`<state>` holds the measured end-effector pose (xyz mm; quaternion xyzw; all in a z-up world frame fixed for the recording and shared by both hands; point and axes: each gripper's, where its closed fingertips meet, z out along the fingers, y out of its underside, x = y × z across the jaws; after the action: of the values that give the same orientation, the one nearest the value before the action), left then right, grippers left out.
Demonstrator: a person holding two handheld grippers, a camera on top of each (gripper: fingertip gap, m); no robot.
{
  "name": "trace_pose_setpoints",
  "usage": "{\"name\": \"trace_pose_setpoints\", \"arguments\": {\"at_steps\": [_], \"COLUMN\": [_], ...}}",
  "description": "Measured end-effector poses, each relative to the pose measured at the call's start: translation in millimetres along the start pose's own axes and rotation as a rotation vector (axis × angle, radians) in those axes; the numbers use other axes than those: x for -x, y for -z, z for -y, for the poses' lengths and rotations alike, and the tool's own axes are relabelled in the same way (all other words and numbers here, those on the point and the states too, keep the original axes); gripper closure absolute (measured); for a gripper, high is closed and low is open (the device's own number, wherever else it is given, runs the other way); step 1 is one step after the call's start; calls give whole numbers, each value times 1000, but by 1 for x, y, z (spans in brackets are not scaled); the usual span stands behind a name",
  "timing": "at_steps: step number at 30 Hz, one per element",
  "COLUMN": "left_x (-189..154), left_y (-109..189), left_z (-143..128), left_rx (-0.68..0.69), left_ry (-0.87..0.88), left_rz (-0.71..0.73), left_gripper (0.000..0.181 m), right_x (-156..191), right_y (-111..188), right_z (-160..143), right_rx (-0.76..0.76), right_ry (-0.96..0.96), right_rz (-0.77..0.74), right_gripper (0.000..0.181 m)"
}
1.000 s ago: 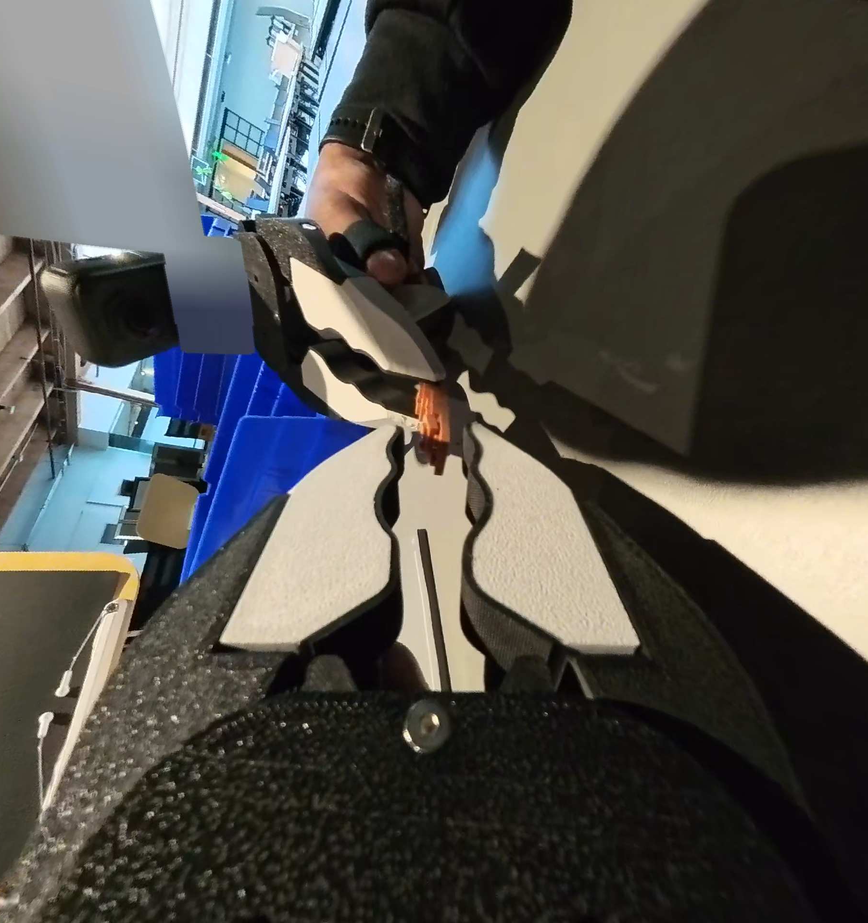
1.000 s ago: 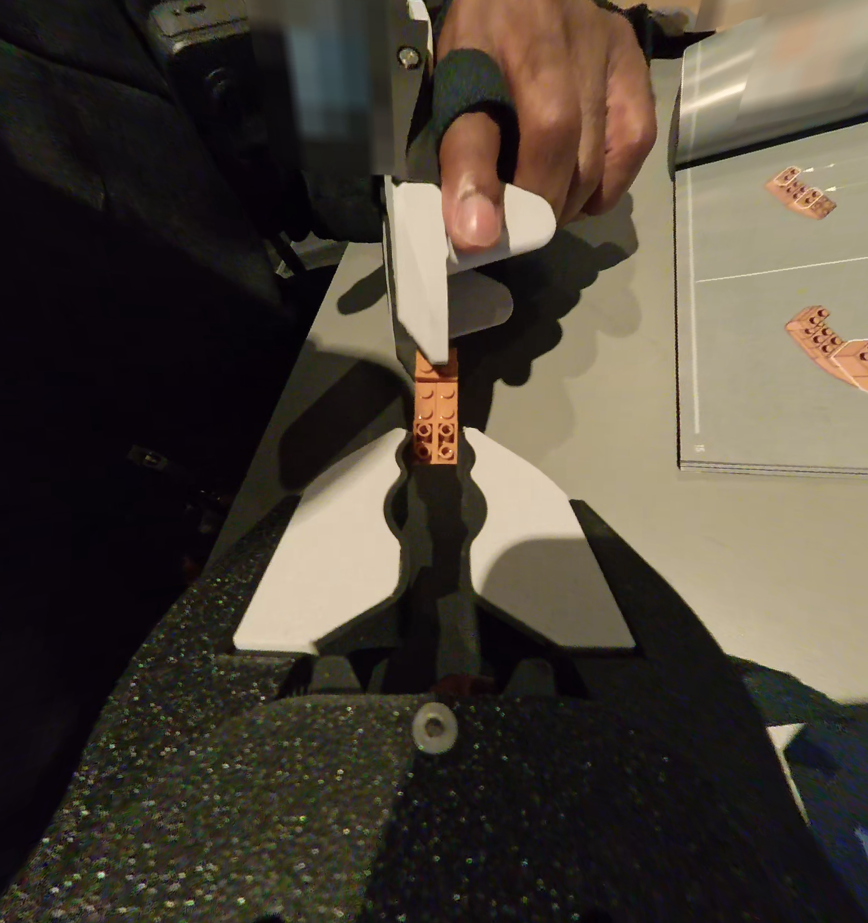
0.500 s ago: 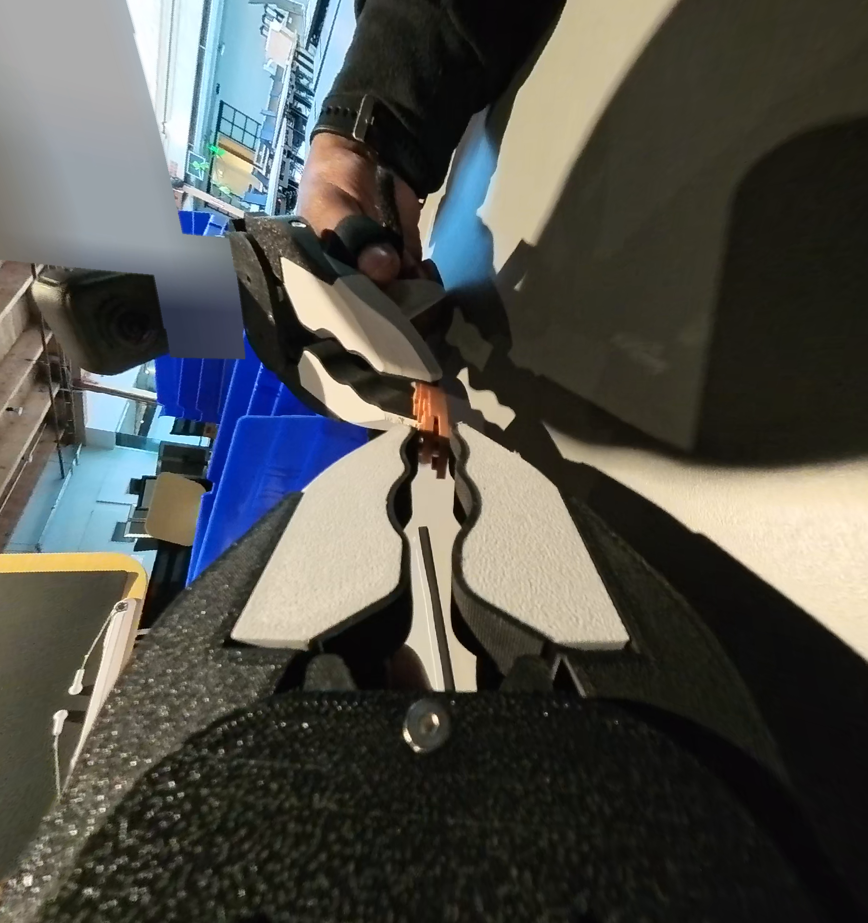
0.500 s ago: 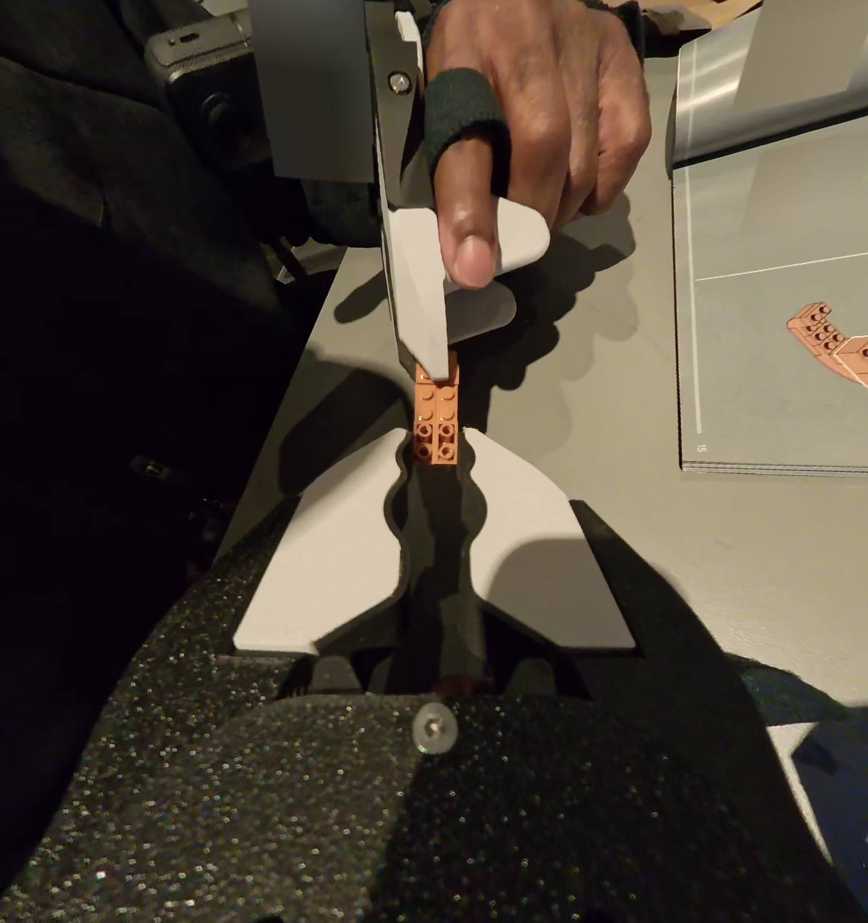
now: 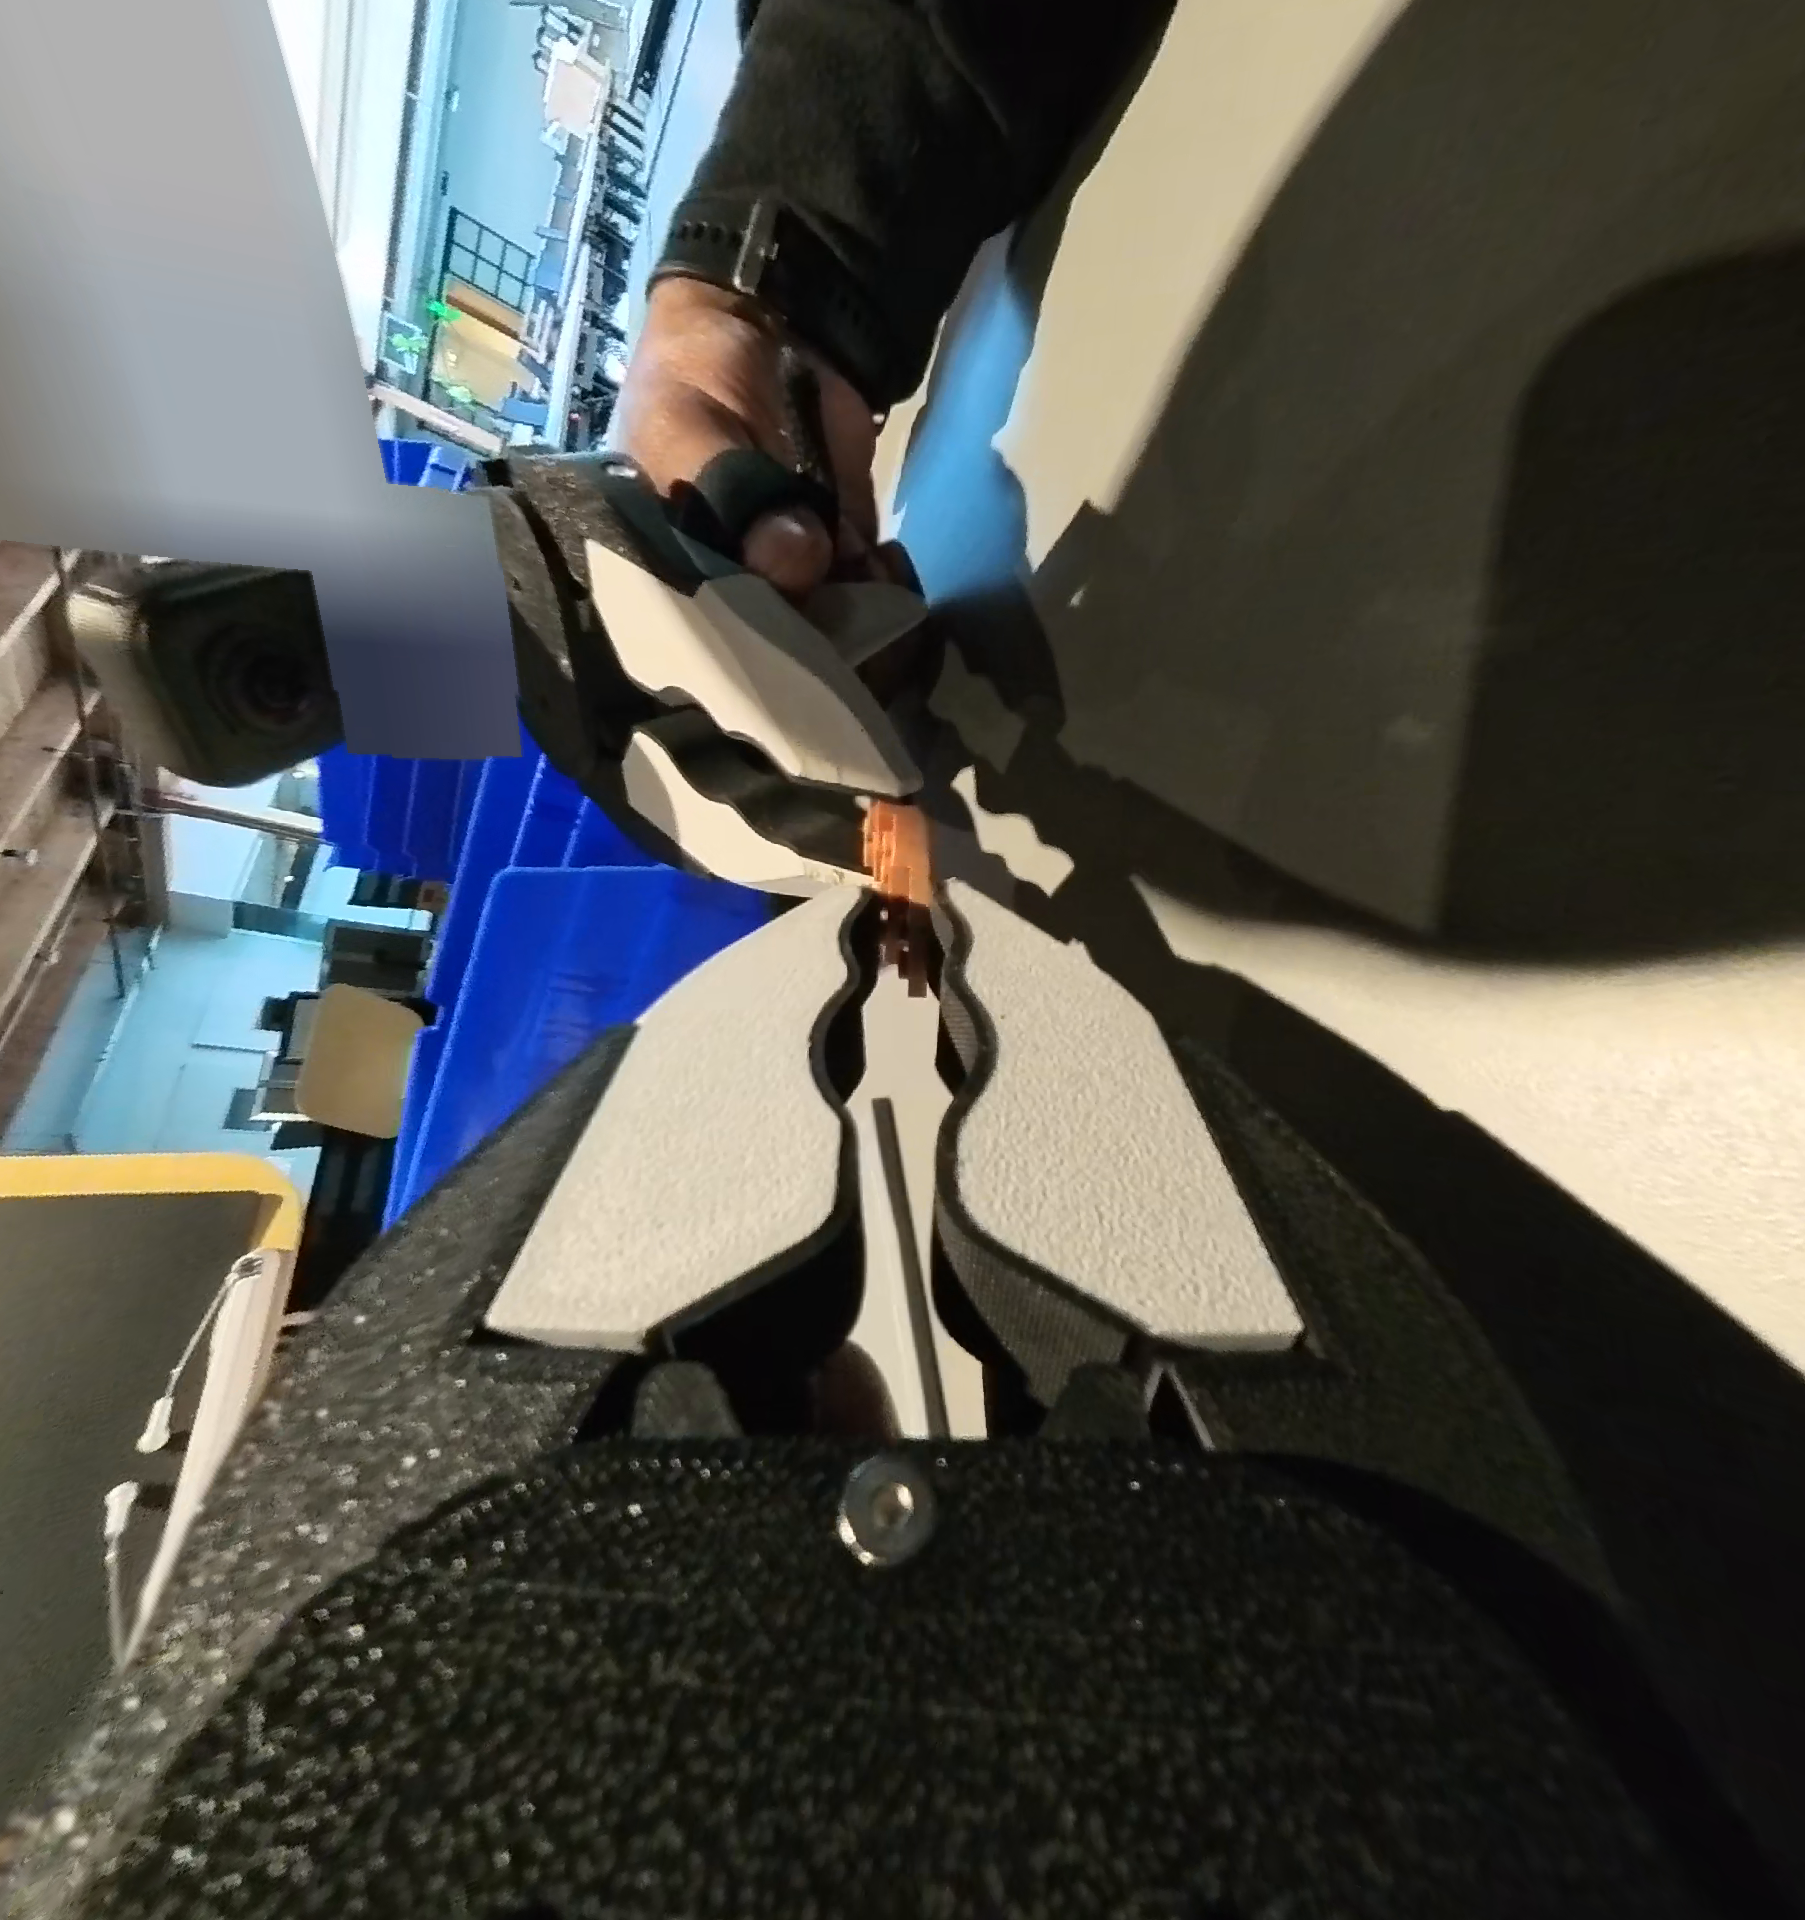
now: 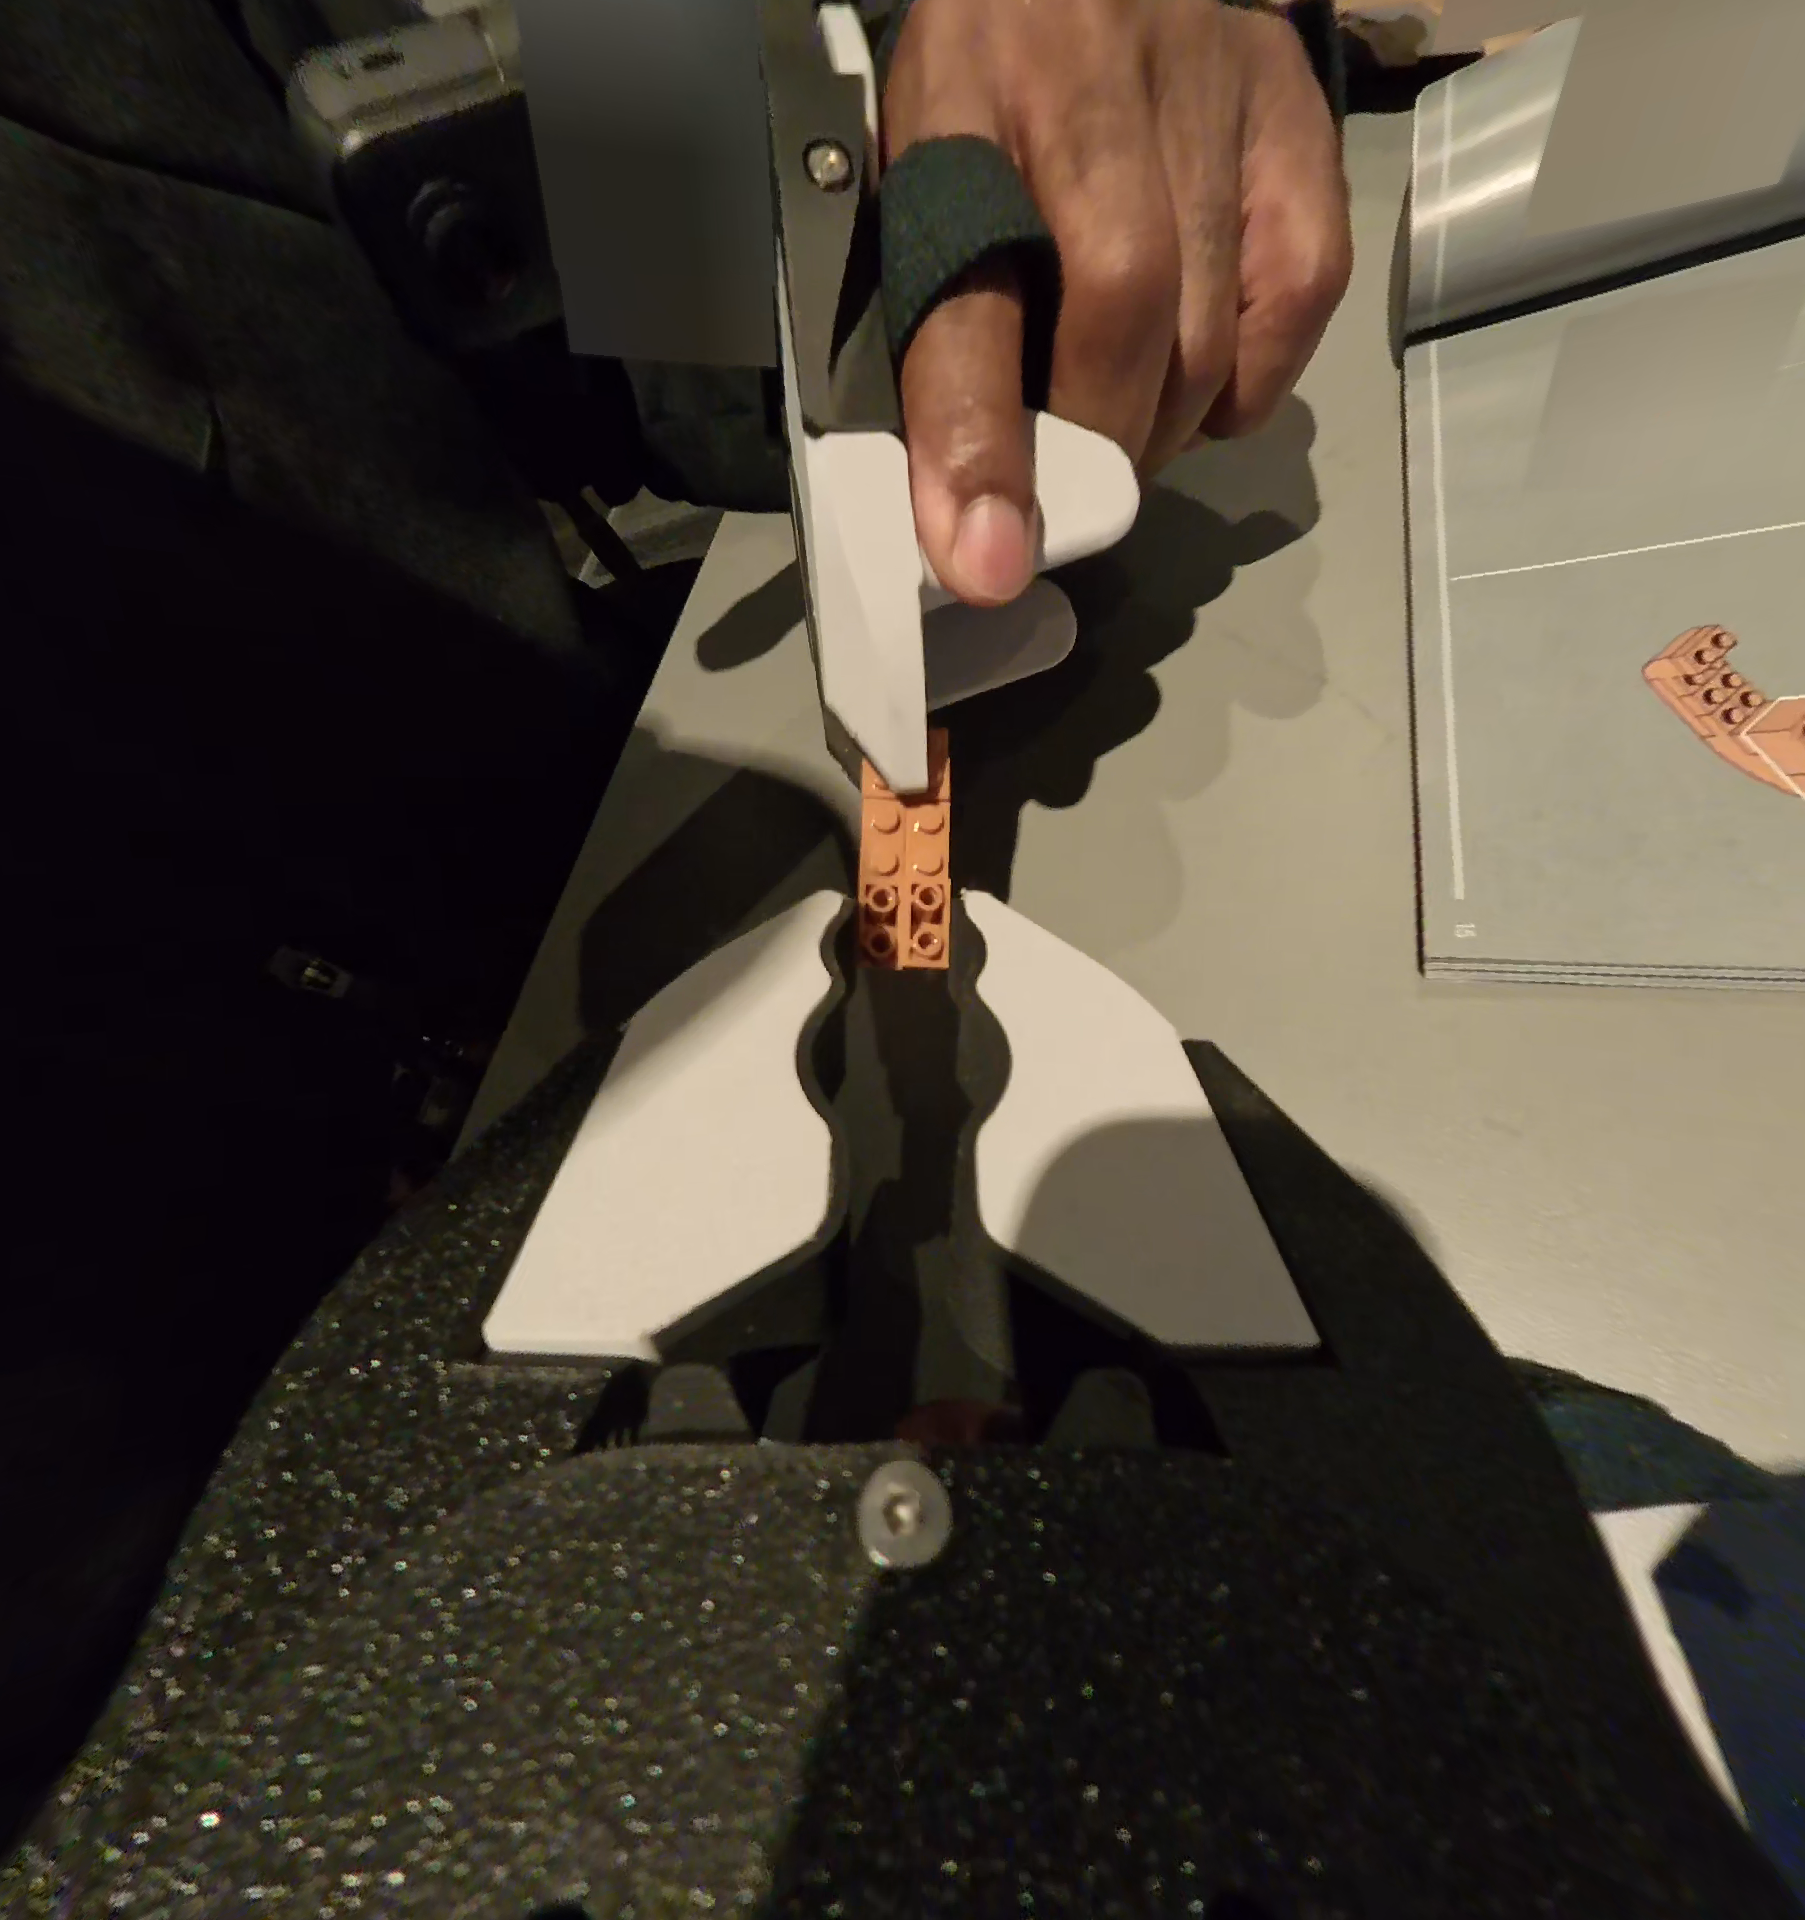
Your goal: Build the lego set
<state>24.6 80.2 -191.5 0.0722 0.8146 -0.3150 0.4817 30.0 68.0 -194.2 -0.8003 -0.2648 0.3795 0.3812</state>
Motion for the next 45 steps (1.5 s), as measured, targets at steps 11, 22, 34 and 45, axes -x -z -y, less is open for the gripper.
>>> {"name": "trace_pose_setpoints", "arguments": {"at_steps": [11, 22, 34, 45], "left_x": [-3, 14, 51, 51], "left_y": [0, -2, 12, 11], "left_z": [5, -2, -12, -9], "left_rx": [-9, 12, -102, -174], "left_ry": [54, 37, 525, 1105], "left_rz": [-42, 98, 182, -47], "left_gripper": [173, 161, 144, 140], "right_x": [10, 3, -15, -25], "right_y": [-5, 11, 27, 35], "right_z": [-3, 14, 31, 45], "right_rx": [18, -86, -170, -90], "right_ry": [16, 9, 179, 577], "right_rz": [12, -40, -262, -658], "right_gripper": [164, 166, 165, 166]}}
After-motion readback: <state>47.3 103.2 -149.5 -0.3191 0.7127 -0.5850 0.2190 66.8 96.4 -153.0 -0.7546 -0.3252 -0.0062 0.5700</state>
